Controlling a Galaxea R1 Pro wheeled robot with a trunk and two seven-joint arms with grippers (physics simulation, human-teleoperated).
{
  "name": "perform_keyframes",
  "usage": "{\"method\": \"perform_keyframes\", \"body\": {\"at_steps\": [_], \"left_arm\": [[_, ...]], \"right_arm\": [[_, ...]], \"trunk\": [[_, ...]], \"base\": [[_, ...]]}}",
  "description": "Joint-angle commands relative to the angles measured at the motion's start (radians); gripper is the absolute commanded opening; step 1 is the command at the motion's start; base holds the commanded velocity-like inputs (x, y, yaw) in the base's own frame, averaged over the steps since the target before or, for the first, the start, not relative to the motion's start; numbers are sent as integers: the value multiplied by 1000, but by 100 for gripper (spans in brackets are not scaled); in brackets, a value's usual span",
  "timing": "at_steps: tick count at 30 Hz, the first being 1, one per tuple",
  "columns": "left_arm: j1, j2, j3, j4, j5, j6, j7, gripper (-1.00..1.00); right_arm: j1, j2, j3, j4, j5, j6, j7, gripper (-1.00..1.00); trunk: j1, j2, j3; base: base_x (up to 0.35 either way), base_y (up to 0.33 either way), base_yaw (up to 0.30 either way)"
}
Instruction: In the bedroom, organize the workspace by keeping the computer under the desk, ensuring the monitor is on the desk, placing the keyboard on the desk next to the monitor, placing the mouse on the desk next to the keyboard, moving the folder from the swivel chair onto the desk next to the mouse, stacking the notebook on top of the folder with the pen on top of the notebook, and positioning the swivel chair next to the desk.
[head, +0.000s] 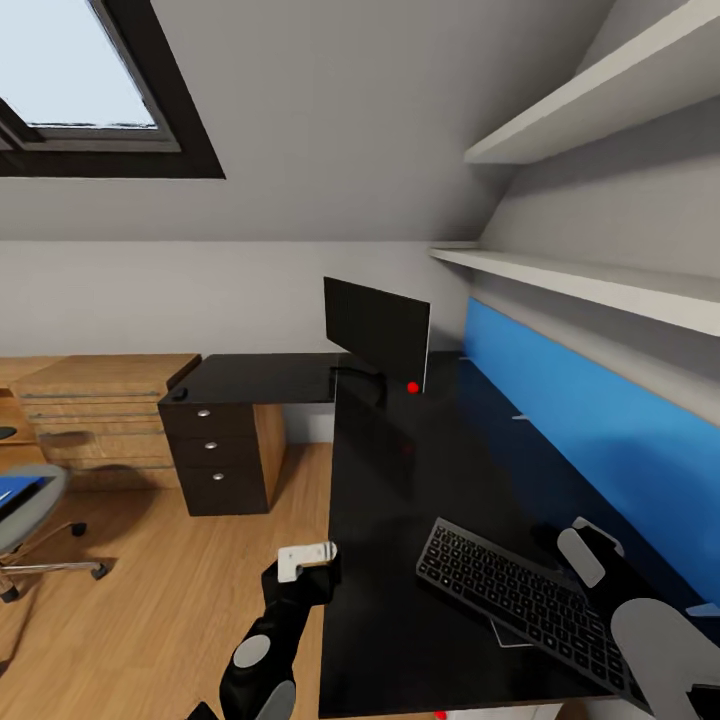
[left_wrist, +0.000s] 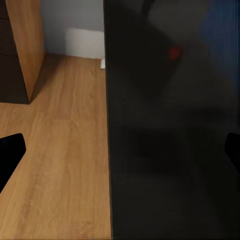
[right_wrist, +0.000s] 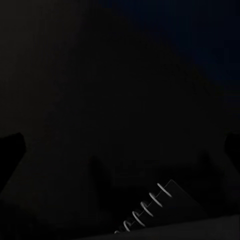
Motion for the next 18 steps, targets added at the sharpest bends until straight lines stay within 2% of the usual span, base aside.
{"method": "perform_keyframes", "body": {"at_steps": [1, 10, 18], "left_arm": [[-1, 1, -9, -3, 6, 3, 11, 100], [-1, 0, -21, -5, 10, 1, 96, 100], [-1, 0, -22, -5, 10, 1, 113, 100]], "right_arm": [[0, 0, -1, -2, -8, 4, -6, 100], [0, -1, -2, -8, -7, 4, -8, 100], [0, -2, -4, -17, -7, 4, -8, 100]], "trunk": [[4, -8, -4], [38, -71, -33], [65, -120, -54]], "base": [[7, 0, 0], [2, 0, 0], [0, 0, 0]]}}
